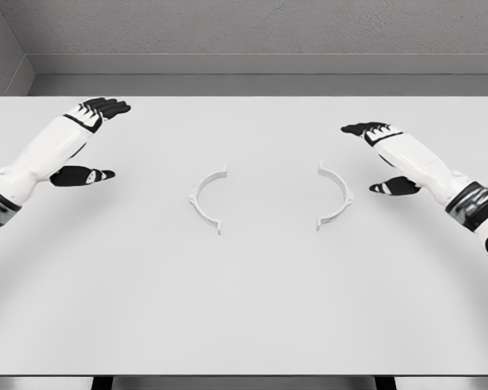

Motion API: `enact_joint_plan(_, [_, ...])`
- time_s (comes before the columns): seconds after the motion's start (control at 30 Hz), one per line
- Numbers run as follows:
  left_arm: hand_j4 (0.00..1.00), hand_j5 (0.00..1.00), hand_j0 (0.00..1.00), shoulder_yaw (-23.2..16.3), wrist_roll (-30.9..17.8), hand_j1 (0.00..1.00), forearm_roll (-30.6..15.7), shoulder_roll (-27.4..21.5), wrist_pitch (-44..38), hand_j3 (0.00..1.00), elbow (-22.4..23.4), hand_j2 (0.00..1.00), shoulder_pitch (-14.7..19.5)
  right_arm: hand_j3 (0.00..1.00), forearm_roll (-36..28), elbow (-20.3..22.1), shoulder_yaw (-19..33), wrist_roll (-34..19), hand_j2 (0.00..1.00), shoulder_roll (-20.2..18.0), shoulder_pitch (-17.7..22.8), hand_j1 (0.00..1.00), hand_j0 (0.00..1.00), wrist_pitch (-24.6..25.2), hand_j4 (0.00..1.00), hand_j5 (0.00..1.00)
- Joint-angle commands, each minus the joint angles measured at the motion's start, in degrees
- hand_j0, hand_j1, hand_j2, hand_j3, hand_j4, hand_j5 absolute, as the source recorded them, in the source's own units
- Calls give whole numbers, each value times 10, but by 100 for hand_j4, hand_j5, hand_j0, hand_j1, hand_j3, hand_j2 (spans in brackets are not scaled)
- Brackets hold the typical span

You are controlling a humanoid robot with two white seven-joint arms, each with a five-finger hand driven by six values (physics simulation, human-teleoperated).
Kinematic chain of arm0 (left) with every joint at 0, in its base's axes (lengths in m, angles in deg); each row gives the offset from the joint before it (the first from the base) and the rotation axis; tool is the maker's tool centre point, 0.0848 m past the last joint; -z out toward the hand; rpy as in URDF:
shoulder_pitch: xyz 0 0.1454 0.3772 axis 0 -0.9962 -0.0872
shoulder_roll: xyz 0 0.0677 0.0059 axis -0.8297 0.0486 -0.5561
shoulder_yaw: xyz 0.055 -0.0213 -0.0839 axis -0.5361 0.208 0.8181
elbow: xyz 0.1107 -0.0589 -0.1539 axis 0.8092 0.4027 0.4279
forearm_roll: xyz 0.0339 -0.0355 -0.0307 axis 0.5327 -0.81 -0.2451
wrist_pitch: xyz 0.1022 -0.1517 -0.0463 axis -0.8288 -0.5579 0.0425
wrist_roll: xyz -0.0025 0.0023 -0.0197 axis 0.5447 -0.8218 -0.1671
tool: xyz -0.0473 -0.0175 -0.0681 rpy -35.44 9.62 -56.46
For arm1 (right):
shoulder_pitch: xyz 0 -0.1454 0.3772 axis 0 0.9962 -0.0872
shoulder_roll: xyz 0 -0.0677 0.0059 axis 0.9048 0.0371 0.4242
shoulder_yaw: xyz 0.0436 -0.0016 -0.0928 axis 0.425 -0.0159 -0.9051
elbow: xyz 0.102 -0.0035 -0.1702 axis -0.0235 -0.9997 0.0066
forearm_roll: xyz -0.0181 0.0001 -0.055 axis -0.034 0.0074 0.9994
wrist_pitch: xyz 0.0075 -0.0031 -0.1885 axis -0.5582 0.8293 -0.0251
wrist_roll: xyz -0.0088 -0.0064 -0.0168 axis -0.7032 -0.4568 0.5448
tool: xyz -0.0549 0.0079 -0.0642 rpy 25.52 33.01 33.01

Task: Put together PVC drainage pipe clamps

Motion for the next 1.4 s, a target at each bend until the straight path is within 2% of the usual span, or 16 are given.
enact_joint_plan(0.0, [100, 100, 100, -3, 0, 100, -2, 3, 0, 100, -1, 100, 0, 100, 3, -1, -7, -1, 100, 0, 0, 100, 100, 0, 100, 100])
enact_joint_plan(0.23, [100, 100, 100, -23, 0, 100, -1, 28, 0, 100, -2, 100, 18, 100, 6, -44, -21, 0, 100, 8, -7, 100, 100, 1, 100, 100])
enact_joint_plan(0.3, [100, 100, 100, -40, 1, 100, -2, 33, 0, 100, -2, 100, 31, 100, 6, -46, -21, 0, 100, 8, -7, 100, 100, 1, 100, 100])
enact_joint_plan(0.47, [100, 100, 100, -43, 0, 100, 3, 54, 0, 100, -8, 100, 35, 100, 7, -61, -22, 0, 100, 22, -18, 100, 100, 1, 100, 100])
enact_joint_plan(0.67, [100, 100, 100, -68, 0, 100, 28, 67, 0, 100, -1, 100, 45, 100, 7, -61, -27, 0, 100, 22, -19, 100, 100, 3, 100, 100])
enact_joint_plan(0.97, [100, 100, 100, -83, 0, 100, 28, 85, 0, 100, 45, 100, 48, 100, 7, -62, -27, 0, 100, 22, -23, 100, 100, 3, 100, 100])
enact_joint_plan(1.13, [100, 100, 100, -89, 0, 100, 28, 104, 0, 100, 96, 100, 67, 100, 7, -61, -27, 0, 100, 22, -23, 100, 100, 3, 100, 100])
enact_joint_plan(1.37, [100, 100, 100, -96, 0, 100, 28, 111, 0, 100, 125, 100, 74, 100, 7, -54, -33, 0, 100, 23, -23, 100, 100, 2, 100, 100])
